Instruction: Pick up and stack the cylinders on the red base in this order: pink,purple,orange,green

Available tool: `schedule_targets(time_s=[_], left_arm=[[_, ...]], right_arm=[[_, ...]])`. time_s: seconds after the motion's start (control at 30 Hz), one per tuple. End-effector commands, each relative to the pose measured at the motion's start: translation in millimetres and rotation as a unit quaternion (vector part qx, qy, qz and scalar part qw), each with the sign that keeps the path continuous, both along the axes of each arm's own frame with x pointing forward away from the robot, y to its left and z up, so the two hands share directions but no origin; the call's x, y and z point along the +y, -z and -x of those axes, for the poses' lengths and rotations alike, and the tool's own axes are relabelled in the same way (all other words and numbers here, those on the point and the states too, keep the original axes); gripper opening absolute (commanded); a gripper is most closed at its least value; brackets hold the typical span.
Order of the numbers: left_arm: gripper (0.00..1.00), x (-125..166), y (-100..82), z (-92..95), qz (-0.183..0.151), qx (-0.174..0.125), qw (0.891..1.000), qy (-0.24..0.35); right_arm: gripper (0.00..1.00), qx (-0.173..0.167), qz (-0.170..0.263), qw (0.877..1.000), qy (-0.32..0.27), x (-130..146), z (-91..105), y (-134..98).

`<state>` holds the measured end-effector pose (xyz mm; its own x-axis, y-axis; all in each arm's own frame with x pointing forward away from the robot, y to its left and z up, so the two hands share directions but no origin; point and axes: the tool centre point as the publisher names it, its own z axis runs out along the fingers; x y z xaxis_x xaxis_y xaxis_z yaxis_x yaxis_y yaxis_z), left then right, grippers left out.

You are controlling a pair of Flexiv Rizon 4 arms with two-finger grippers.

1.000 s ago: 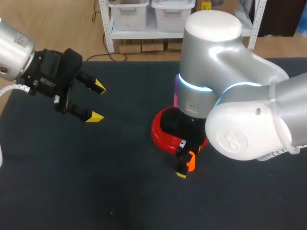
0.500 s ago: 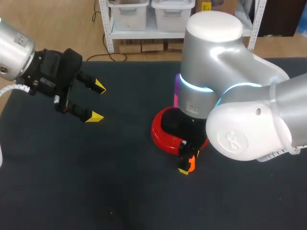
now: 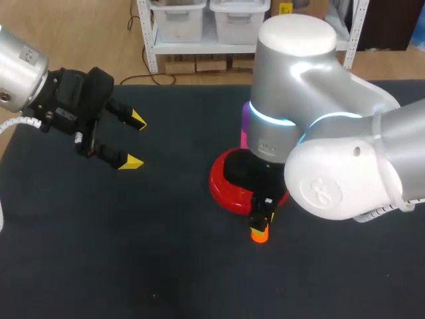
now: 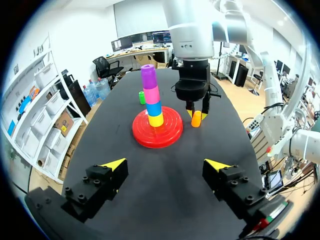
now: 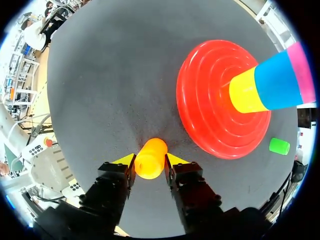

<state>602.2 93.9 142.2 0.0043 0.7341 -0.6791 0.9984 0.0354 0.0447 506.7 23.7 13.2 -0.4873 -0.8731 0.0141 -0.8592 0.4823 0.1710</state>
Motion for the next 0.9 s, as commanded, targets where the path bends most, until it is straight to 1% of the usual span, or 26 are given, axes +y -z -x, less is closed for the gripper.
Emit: schedule_targets(time_s=[0.03, 0.17, 0.23, 0.27, 0.33, 0.47, 0.6, 0.63, 0.73, 0.9], left_arm=[[1.00, -0.1, 0.7, -0.2, 0.000, -0.001, 1.000, 0.000], [1.00, -0.1, 0.7, -0.2, 0.000, -0.001, 1.000, 0.000], [1.00, -0.1, 0.7, -0.2, 0.000, -0.001, 1.000, 0.000], [1.00, -0.1, 0.7, -0.2, 0.000, -0.001, 1.000, 0.000], [1.00, -0.1, 0.7, -0.2, 0.000, -0.001, 1.000, 0.000], [1.00, -0.1, 0.7, -0.2, 0.000, -0.001, 1.000, 0.000], [1.00, -0.1, 0.7, -0.2, 0.000, -0.001, 1.000, 0.000], [1.00, -0.1, 0.7, -0.2, 0.000, -0.001, 1.000, 0.000], [1.00, -0.1, 0.7, -0.2, 0.000, -0.001, 1.000, 0.000], [1.00, -0.1, 0.7, -0.2, 0.000, -0.001, 1.000, 0.000]], right_arm=[[0.00, 0.000, -0.001, 1.000, -0.001, 1.0, 1.0, 1.1], [0.00, -0.008, 0.001, 1.000, -0.006, 2.6, 0.1, -8.9], [0.00, -0.019, -0.008, 1.000, -0.013, 5.3, -1.0, -19.3], [0.00, -0.023, -0.024, 0.999, -0.025, 7.2, -2.7, -24.1], [0.00, -0.025, -0.030, 0.998, -0.040, 10.3, -5.9, -35.4], [0.00, -0.046, -0.042, 0.996, -0.070, 15.5, -13.0, -69.1], [0.00, -0.054, -0.026, 0.993, -0.101, 25.6, -24.2, -106.9], [0.00, -0.057, -0.028, 0.992, -0.108, 27.7, -27.2, -115.6], [0.00, -0.078, -0.022, 0.989, -0.122, 33.5, -35.1, -146.1], [0.00, -0.085, -0.015, 0.985, -0.147, 38.8, -48.9, -190.8]])
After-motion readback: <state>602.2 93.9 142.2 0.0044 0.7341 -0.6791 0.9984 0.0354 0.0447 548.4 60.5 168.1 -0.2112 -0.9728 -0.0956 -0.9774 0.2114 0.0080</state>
